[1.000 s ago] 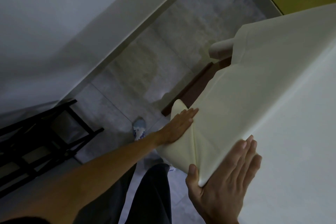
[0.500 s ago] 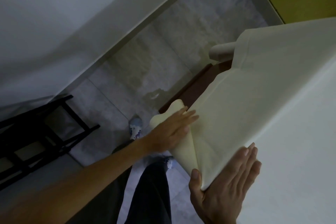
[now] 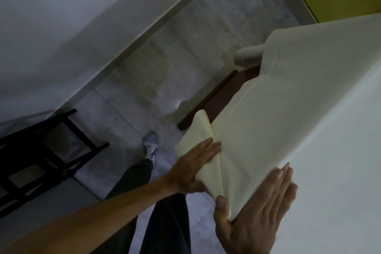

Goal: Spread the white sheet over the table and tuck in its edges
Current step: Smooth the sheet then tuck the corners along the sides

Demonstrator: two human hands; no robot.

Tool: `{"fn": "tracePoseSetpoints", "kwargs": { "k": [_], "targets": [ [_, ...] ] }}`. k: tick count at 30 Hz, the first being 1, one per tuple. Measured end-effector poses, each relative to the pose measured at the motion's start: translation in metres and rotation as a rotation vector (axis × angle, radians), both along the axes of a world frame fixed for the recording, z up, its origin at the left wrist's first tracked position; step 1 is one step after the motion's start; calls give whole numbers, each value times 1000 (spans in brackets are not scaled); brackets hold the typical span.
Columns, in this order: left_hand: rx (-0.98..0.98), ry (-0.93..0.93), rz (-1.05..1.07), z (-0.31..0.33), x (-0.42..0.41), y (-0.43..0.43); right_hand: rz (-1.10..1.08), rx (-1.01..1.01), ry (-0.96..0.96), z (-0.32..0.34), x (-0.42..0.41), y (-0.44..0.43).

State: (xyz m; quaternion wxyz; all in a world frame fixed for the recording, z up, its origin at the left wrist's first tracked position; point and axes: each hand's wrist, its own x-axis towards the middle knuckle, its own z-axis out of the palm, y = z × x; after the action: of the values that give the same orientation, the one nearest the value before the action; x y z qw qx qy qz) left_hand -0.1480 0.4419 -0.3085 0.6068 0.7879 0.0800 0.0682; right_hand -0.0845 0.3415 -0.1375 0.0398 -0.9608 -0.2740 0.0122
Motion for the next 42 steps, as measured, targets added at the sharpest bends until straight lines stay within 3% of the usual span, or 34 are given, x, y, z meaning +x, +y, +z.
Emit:
{"fn": "tracePoseSetpoints", "kwargs": {
  "k": [9, 12, 15, 18, 22, 25, 28, 30, 33, 37, 42],
  "targets": [
    [385, 69, -347, -94, 28, 37, 60, 2, -2, -5, 4, -8],
    [511, 357, -520, -117, 37, 60, 73, 3, -2, -5, 4, -10],
    [549, 548, -512, -119, 37, 82, 71, 5, 10, -2, 5, -9],
    [430, 495, -358, -75, 34, 98, 82, -22, 20, 2, 7, -8],
    [-45, 459, 10, 40, 33, 86, 51, -5, 69, 5, 7, -7],
    [-263, 343, -77, 129, 44, 48, 60, 54, 148, 12, 10, -8],
    [-409, 331, -130, 169, 59, 10, 0, 300, 255, 22, 19, -20],
    [-392, 375, -92, 174, 65, -1, -97, 423, 272, 22, 29, -25],
    [-253, 396, -69, 176, 64, -6, -77, 259, 129, 8, 43, -31],
    [-213, 446, -59, 175, 63, -3, -1, 125, 89, -3, 62, -57],
    [-206, 444, -33, 183, 65, -8, -93, 28, 37, -6, 109, -143]
  ]
}}
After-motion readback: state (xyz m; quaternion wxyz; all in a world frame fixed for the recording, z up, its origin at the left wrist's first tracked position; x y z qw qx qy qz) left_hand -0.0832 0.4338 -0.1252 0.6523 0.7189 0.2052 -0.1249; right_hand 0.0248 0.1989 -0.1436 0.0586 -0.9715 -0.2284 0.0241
